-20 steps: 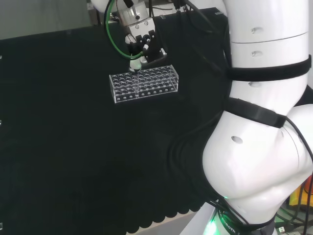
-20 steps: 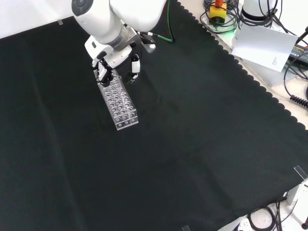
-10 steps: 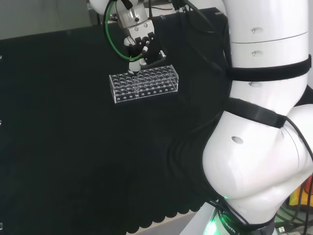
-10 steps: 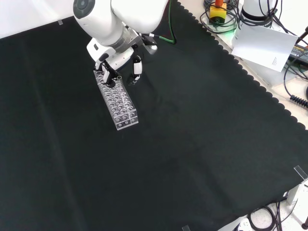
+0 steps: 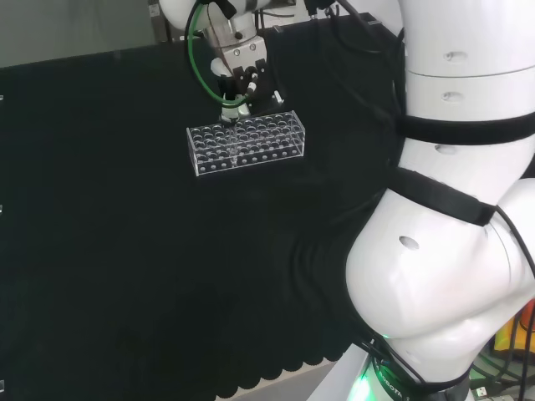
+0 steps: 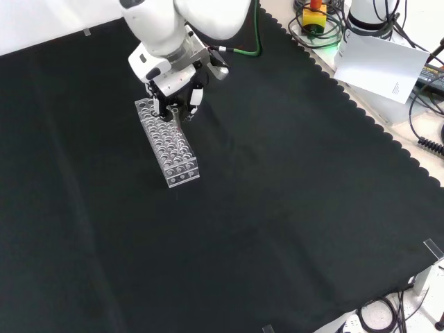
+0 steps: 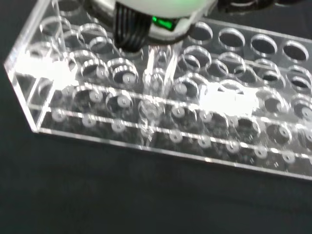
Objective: Pick up the test tube.
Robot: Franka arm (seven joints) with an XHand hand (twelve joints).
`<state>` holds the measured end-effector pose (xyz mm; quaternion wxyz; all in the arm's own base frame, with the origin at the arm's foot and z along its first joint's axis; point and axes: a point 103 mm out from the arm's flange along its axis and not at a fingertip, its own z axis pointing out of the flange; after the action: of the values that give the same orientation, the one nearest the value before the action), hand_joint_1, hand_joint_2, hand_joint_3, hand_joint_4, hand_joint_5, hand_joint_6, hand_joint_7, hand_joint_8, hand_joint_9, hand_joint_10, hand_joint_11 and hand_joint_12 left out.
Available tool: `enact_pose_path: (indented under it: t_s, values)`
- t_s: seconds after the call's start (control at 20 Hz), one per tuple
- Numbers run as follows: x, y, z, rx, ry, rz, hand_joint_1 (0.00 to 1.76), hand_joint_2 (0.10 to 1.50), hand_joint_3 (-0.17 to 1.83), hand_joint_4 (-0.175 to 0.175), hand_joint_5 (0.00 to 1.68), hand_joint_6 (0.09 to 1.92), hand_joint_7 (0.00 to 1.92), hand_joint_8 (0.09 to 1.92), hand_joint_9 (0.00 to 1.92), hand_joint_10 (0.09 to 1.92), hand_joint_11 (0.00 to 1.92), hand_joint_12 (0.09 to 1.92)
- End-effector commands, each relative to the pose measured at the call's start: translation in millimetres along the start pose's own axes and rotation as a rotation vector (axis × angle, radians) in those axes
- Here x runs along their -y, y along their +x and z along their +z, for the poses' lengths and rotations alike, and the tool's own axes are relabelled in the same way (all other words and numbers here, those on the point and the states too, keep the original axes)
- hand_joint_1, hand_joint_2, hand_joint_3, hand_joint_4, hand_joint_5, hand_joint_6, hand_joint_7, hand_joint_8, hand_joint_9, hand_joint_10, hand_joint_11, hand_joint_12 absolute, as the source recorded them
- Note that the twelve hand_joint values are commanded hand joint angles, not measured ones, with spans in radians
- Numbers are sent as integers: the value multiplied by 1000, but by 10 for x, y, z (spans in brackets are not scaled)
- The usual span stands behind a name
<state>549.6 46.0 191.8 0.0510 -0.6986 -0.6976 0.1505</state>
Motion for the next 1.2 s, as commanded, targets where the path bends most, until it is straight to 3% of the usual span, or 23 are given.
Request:
enact_pose_path:
  t_s: [0.05, 0.45, 0.8, 1.2]
  values:
    - [1, -24, -149, -62, -83, 17, 1227, 672, 557, -175, 1402, 378, 1768, 406, 1670, 356, 1352, 758]
    - [73, -145, -319, -69, -54, 24, 1232, 646, 594, -175, 1425, 352, 1795, 388, 1719, 322, 1361, 744]
    - [172, -332, -664, -111, -32, 44, 1233, 640, 601, -175, 1428, 348, 1804, 388, 1728, 319, 1358, 743]
    - [353, -463, -1214, -131, -93, 28, 1234, 635, 609, -175, 1432, 344, 1806, 387, 1732, 315, 1355, 743]
